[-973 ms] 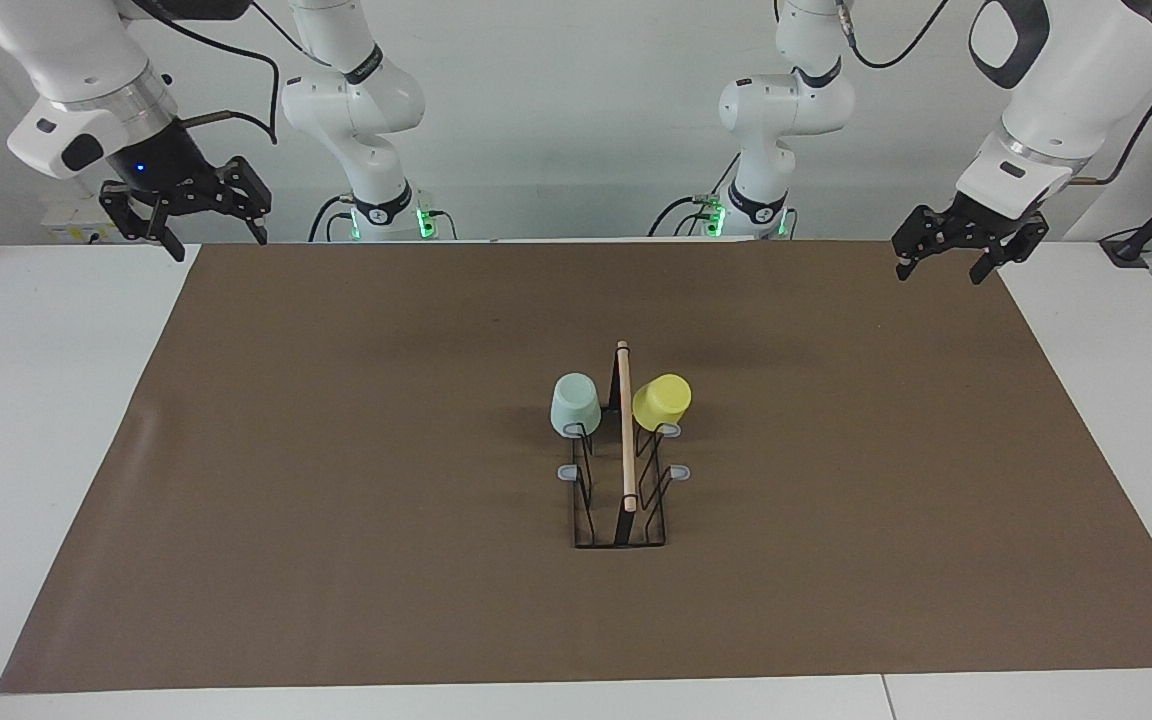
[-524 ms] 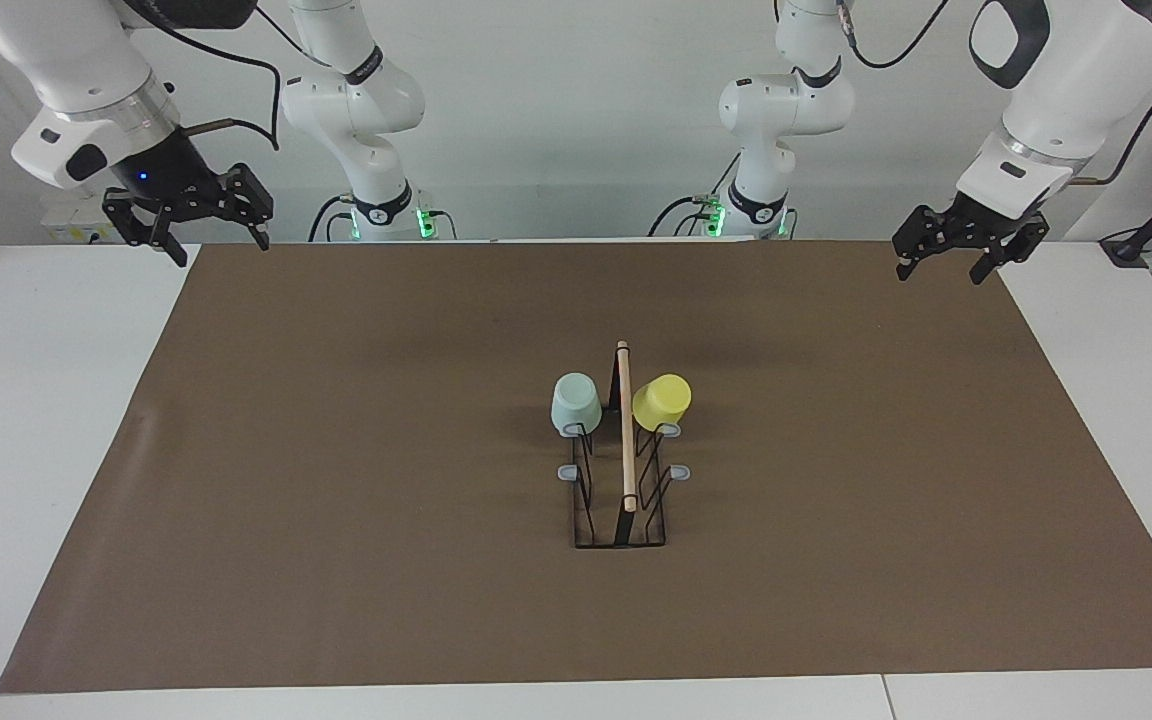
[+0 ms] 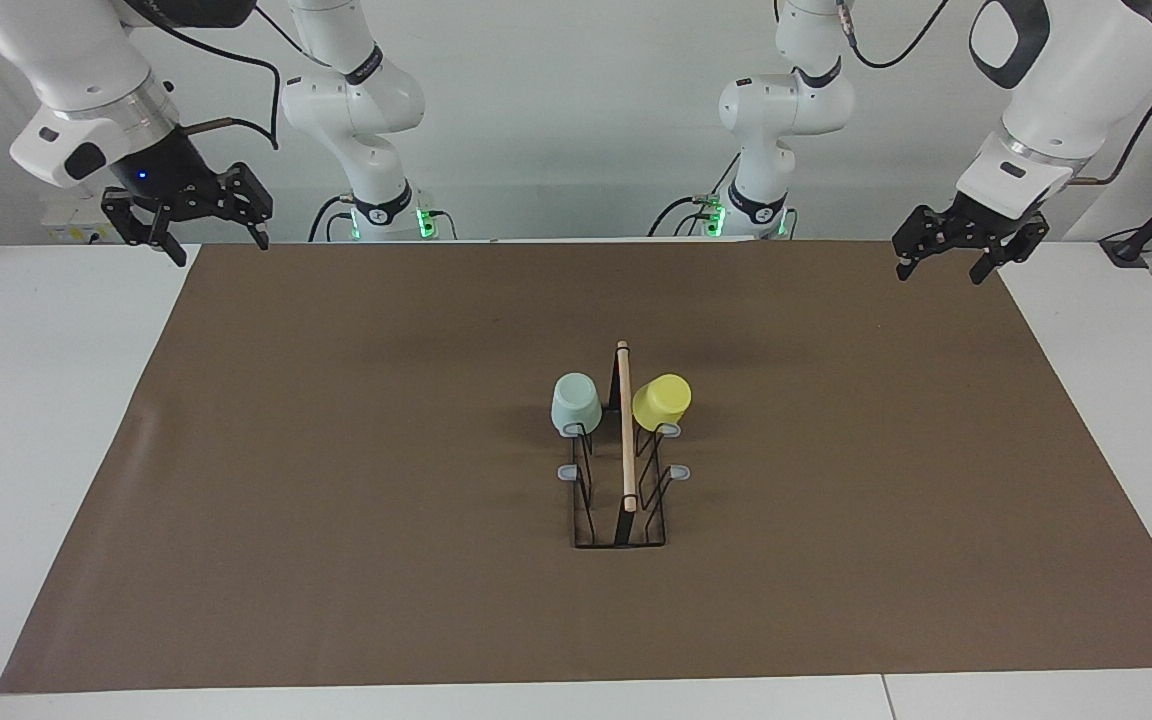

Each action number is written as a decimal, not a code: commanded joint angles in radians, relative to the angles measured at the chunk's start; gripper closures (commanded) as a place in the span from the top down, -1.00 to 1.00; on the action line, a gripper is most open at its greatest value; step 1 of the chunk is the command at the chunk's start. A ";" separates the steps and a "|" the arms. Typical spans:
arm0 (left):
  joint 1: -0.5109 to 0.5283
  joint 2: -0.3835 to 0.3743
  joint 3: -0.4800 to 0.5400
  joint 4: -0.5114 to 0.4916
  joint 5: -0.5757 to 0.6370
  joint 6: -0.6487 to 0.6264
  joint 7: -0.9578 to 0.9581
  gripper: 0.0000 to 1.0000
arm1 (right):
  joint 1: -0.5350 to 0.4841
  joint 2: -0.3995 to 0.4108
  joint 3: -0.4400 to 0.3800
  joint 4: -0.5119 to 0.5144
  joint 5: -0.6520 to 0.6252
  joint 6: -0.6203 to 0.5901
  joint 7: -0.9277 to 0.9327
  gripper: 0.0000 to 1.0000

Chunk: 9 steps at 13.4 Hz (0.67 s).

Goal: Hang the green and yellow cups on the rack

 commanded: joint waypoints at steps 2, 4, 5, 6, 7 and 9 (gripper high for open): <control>-0.003 -0.025 0.004 -0.023 -0.010 -0.002 0.006 1.00 | 0.010 0.036 0.006 0.066 -0.027 -0.059 0.027 1.00; -0.003 -0.025 0.004 -0.023 -0.010 -0.002 0.006 1.00 | 0.010 0.036 0.005 0.072 -0.028 -0.060 0.027 1.00; -0.003 -0.025 0.004 -0.023 -0.010 -0.002 0.006 1.00 | 0.010 0.036 0.005 0.072 -0.028 -0.060 0.027 1.00; -0.003 -0.025 0.004 -0.023 -0.010 -0.002 0.006 1.00 | 0.010 0.036 0.003 0.072 -0.030 -0.060 0.027 1.00; -0.003 -0.025 0.004 -0.023 -0.010 -0.002 0.006 1.00 | 0.011 0.036 0.002 0.072 -0.039 -0.059 0.027 1.00; -0.003 -0.025 0.004 -0.023 -0.010 -0.002 0.006 1.00 | 0.007 0.029 -0.011 0.070 -0.039 -0.050 0.026 1.00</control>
